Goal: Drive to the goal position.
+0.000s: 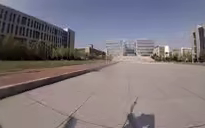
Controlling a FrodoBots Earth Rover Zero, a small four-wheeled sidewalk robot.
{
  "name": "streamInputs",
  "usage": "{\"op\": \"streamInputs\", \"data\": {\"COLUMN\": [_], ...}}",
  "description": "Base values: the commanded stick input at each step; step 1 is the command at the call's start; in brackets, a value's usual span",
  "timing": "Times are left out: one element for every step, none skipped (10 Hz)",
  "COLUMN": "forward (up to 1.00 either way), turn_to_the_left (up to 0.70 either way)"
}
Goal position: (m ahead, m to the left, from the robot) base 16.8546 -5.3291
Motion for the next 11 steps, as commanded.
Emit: {"op": "streamInputs", "data": {"forward": [0.70,0.70,0.70,0.70,0.70,0.70,0.70,0.70,0.70,0.70,0.70], "turn_to_the_left": [0.00,0.00,0.00,0.00,-0.34,-0.35,-0.35,-0.35,-0.35,-0.35,-0.35]}}
